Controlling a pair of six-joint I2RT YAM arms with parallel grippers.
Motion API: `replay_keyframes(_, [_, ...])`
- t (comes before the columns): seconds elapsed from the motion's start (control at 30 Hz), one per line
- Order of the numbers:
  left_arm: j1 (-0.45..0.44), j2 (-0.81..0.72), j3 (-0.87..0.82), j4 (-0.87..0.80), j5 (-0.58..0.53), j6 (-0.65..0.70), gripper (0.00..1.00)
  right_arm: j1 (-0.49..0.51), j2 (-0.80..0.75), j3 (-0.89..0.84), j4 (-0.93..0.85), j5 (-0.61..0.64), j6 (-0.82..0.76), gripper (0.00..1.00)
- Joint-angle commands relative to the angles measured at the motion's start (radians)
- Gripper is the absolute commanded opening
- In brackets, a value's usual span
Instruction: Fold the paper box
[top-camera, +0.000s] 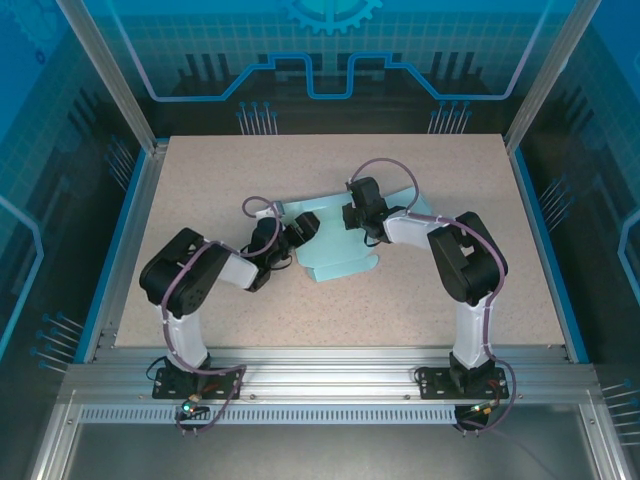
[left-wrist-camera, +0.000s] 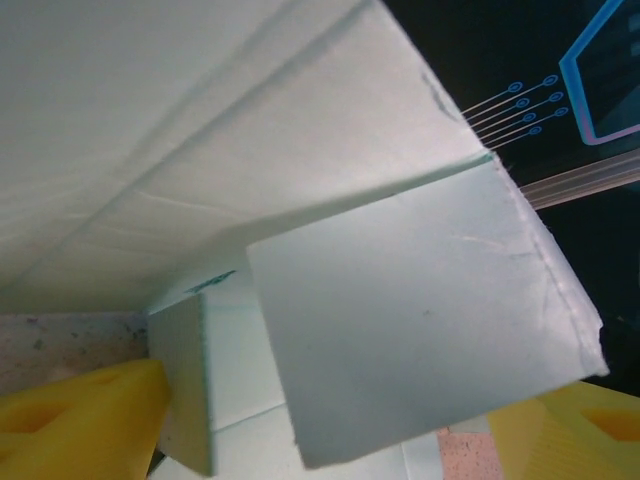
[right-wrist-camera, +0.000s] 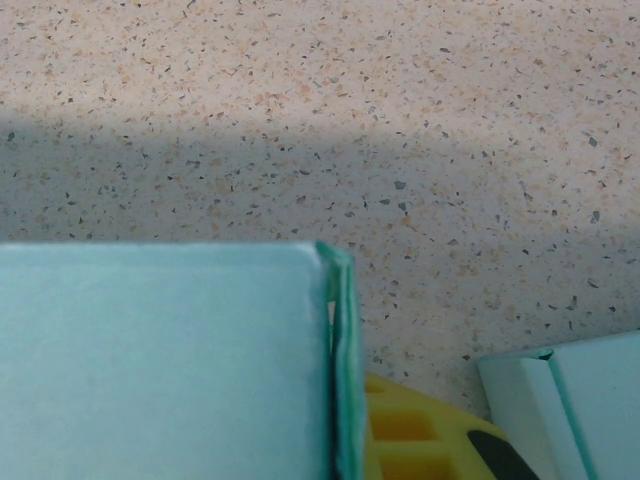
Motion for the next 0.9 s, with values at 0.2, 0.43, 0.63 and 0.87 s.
replay_keyframes(0.2, [-0.005,0.09,0.072,0.143,0.096,-0.011,0.79,0.019,0.059,-0.004,-0.088,-0.063,0.018,0.0])
replay_keyframes(0.43, [-0.002,0.071,-0.002,0.241,0.058,0.009,0.78,0.02,0.052,-0.011,-0.089,-0.053,0.018,0.0])
replay_keyframes(0.63, [-0.001,-0.101,-0.101,0.139,0.054,0.053,0.79,0.02,0.056,-0.008,-0.091,-0.053,0.021,0.0])
replay_keyframes(0.87, [-0.002,-0.324,-0.194,-0.016,0.049,0.07,0.8,0.02,0.062,-0.004,-0.095,-0.056,0.021,0.0])
